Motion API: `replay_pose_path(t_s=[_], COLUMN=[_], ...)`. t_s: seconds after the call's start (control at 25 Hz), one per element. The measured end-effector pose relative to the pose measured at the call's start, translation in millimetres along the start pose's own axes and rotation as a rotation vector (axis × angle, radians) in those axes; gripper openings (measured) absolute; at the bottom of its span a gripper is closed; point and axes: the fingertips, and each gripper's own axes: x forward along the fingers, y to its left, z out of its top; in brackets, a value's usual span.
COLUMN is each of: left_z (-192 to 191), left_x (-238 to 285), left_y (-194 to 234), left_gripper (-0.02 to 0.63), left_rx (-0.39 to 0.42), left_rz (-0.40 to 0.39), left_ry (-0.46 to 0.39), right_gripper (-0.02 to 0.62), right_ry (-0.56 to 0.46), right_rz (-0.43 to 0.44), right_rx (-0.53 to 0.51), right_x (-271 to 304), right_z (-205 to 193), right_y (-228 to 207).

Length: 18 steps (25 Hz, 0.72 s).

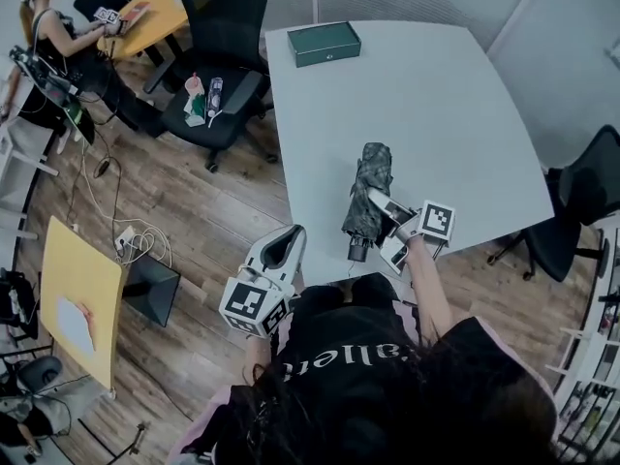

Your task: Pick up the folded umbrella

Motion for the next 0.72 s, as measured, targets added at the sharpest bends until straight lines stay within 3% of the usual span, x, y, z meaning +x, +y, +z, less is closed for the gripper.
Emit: replay_pose_path(t_s=[0.44, 0.72], left_z=[-13.0, -10.2], left_x=[17.6, 27.9], left_y=[-19.2, -32.1], left_gripper=[0.031, 0.032], left_rx=[-0.003, 0.007], left_rz=[-0.142, -0.152], left_ry=[0.039, 0.032], right_gripper=[0.19, 0.19], right_ry=[-0.058, -0.047], right_rz=[0.014, 0.025], right_rx=[0.002, -0.001], right_x=[-37.8, -54.5], right_z=[-19.0, -22.8], right_y=[21.9, 30.4])
